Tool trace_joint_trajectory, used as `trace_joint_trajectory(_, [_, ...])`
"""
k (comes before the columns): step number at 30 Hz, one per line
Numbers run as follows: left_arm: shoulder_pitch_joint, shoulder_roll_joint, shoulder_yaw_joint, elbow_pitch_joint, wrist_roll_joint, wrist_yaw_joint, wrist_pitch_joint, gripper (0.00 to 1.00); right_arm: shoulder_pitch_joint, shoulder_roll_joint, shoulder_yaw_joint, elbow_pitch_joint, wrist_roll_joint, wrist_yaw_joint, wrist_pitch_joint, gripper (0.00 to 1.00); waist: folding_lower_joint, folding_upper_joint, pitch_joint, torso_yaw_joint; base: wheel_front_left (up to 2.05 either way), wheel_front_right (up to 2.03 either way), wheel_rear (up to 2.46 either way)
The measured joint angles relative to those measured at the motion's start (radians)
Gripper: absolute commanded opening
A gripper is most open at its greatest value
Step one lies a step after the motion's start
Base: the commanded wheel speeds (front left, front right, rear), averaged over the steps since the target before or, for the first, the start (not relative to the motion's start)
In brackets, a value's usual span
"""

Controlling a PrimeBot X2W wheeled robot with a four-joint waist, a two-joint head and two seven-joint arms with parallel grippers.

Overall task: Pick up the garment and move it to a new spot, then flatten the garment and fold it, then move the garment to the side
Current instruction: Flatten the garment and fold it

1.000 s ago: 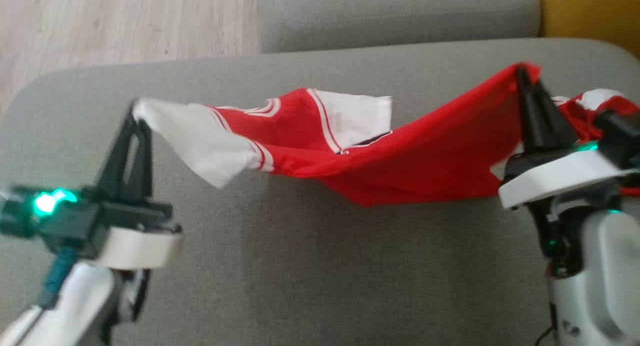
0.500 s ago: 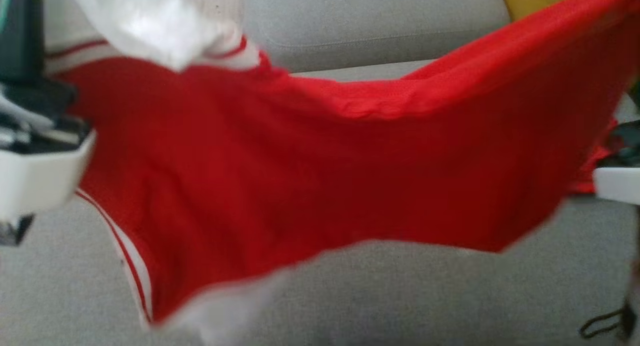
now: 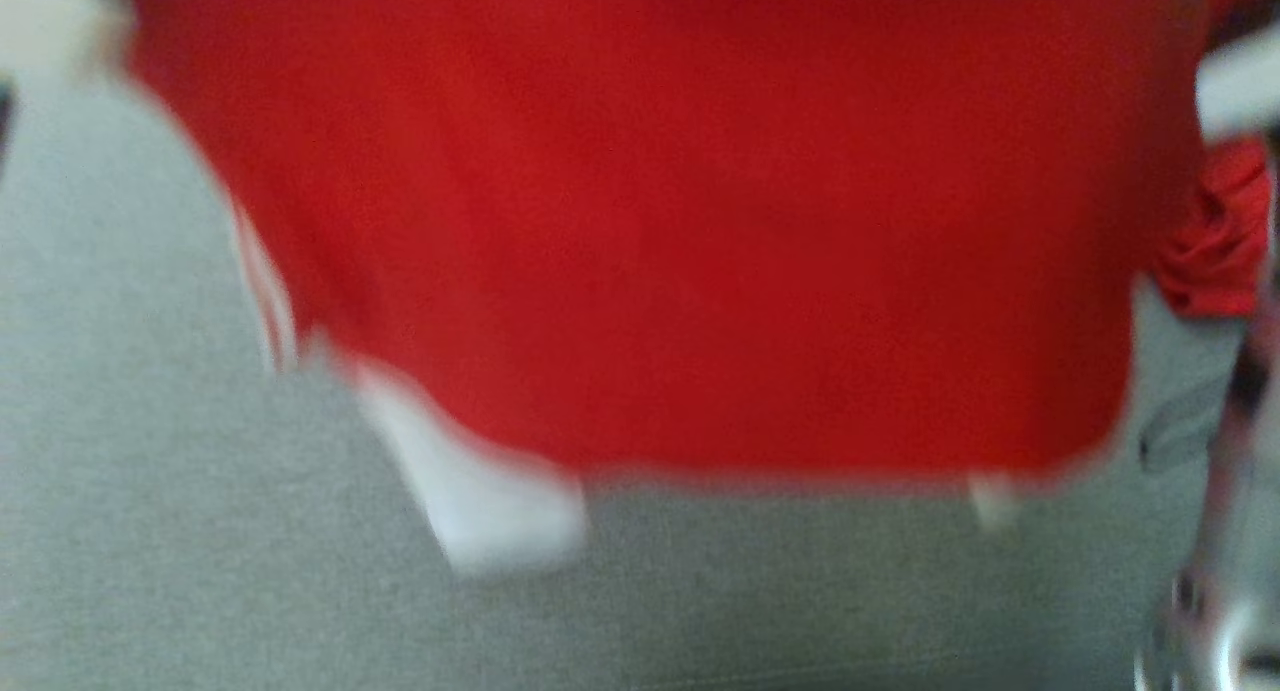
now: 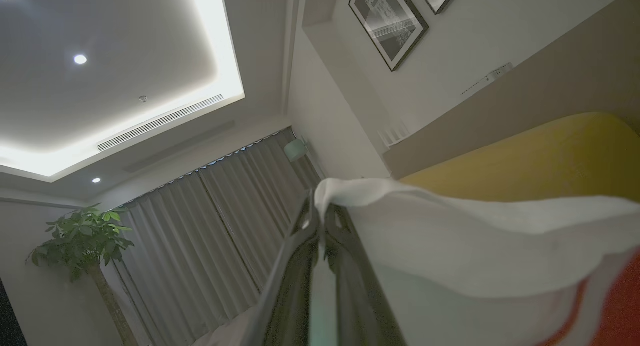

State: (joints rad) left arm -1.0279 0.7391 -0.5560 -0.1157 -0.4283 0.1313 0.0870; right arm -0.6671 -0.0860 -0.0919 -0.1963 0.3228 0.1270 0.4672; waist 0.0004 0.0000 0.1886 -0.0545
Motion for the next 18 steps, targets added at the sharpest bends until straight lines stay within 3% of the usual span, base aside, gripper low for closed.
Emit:
trace_joint_trajectory(7, [-0.310, -0.126, -0.030, 0.333, 0.079, -0.063, -0.077, 0.00, -0.424, -0.006, 0.029, 0.435, -0.173, 0.000, -0.159, 0.00, 0.0003, -0.0001, 0.131, -0.004, 0.00, 0.00, 0.00])
trace_joint_trajectory(10, [-0.410, -0.158, -0.030, 0.433, 0.124, -0.062, -0.153, 0.00, -0.549, 0.006, -0.028, 0.604, -0.213, 0.000, -0.224, 0.00, 0.0000, -0.0001, 0.161, -0.006, 0.00, 0.00, 0.00])
trace_joint_trajectory(18, [-0.492, -0.216, -0.007, 0.550, 0.095, -0.077, -0.244, 0.00, -0.684, 0.008, -0.074, 0.822, -0.286, 0.000, -0.334, 0.00, -0.0003, 0.0000, 0.241, 0.011, 0.00, 0.00, 0.00])
